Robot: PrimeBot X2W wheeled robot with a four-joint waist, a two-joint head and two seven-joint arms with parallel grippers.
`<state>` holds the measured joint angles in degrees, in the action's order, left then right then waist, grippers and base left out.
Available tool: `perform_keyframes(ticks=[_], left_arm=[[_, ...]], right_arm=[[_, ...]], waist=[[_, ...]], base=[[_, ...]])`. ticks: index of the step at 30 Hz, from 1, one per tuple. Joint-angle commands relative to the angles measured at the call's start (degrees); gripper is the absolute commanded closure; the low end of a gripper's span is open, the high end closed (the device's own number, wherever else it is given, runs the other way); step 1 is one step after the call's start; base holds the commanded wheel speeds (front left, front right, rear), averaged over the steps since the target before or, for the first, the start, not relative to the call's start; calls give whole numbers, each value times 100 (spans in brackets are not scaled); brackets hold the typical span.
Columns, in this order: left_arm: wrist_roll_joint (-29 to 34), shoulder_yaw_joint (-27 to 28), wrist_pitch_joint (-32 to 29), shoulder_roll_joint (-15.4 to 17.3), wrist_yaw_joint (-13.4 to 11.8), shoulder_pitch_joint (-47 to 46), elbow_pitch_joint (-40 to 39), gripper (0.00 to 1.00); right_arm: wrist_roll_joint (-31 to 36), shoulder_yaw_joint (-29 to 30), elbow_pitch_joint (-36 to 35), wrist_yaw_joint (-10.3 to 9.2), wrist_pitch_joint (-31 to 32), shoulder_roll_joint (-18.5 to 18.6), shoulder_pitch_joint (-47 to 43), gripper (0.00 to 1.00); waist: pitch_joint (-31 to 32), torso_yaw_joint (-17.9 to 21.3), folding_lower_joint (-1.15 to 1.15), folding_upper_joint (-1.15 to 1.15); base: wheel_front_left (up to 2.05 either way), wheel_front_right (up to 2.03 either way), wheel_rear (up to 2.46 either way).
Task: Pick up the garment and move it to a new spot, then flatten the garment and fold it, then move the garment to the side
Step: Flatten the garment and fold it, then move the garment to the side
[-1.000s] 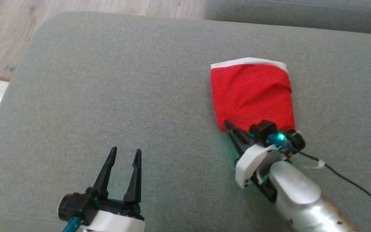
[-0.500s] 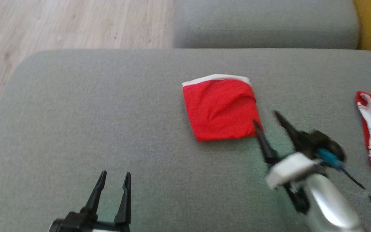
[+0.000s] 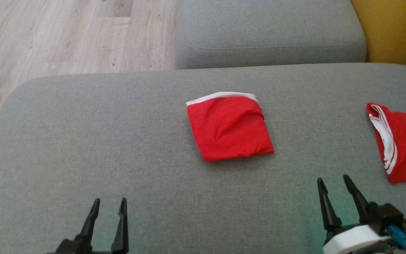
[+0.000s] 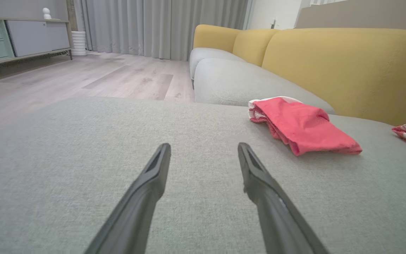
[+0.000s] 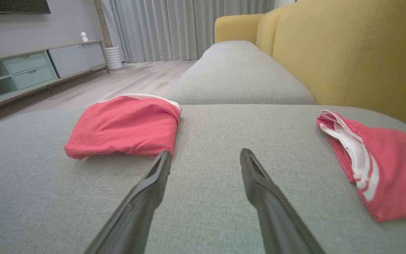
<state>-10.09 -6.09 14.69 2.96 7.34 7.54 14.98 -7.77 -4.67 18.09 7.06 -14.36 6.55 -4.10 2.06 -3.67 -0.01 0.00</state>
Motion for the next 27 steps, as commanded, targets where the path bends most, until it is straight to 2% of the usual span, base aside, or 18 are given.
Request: perform_keyframes(ticks=[1,9,14,16,19,23,27], left_arm=[[43,228,30,-8,-28,-121,-131,0],[44,306,30,-8,-9,-149,-12,0],[-19,224,30,-8,0,-152,-33,0],[-51,176,30,-8,3,-153,-53,0],[-86,48,30,-8,6,-217,-76,0],[-136,-175,30,-8,10,-439,-75,0],[-241,-454,30,-8,12,-623,-64,0]], right_arm=[[33,-72,-198,43,-63,53,160,0],[-21,54,-120,43,-63,-49,104,0],[-542,140,59,43,-38,-152,409,0],[-824,87,48,43,153,-119,717,0],[-1464,-2,9,43,918,-58,1281,0],[-2105,163,135,43,2137,17,2140,0],[-2290,604,733,43,3154,3,2892,0]], waist=[[12,-1,1,0],[24,-104,1,0],[-41,-225,1,0],[-104,-285,1,0],[-302,-442,1,0],[-654,-759,1,0],[-967,-1122,1,0]], base=[[0,0,0],[0,0,0],[0,0,0],[0,0,0],[0,0,0],[0,0,0],[0,0,0]])
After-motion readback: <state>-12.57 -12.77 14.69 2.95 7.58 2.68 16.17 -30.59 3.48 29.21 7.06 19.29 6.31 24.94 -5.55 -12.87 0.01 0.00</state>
